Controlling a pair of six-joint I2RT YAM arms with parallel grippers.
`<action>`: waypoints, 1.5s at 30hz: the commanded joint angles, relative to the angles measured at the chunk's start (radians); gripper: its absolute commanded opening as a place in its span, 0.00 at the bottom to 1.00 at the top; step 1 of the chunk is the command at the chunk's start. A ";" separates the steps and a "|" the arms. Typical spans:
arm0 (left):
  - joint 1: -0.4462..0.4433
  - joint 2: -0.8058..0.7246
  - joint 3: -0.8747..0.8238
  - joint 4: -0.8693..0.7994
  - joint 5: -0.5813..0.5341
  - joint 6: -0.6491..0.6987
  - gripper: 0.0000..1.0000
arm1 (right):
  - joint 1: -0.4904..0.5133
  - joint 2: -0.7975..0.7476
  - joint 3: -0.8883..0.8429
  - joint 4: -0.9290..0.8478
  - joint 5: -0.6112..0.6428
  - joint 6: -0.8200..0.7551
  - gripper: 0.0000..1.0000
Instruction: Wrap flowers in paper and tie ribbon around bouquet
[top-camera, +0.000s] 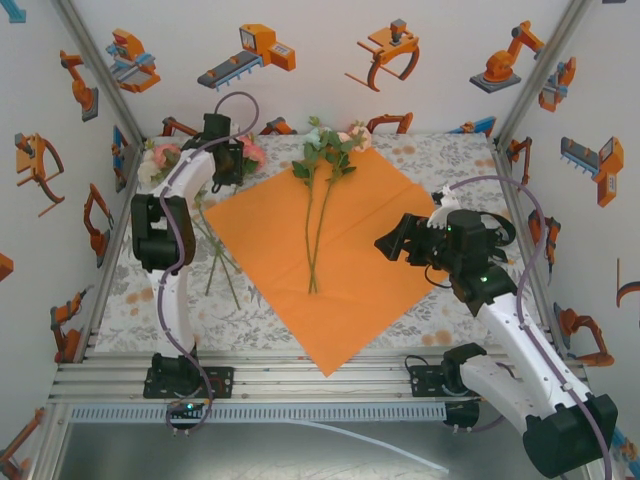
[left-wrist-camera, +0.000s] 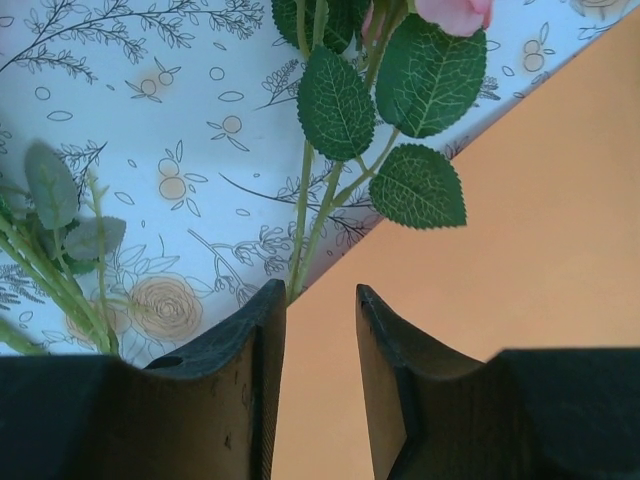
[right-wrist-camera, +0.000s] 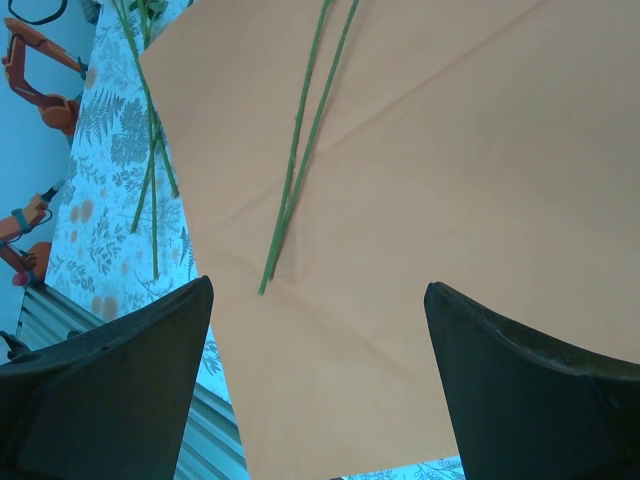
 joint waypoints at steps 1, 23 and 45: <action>0.004 0.049 0.087 -0.094 -0.018 0.066 0.38 | -0.004 -0.002 0.020 0.009 0.009 0.003 0.78; 0.003 0.275 0.383 -0.286 -0.034 0.130 0.34 | -0.005 -0.004 0.029 -0.006 0.017 0.004 0.78; 0.009 0.056 0.318 -0.102 -0.683 0.256 0.07 | -0.005 -0.004 0.020 0.015 0.022 0.014 0.78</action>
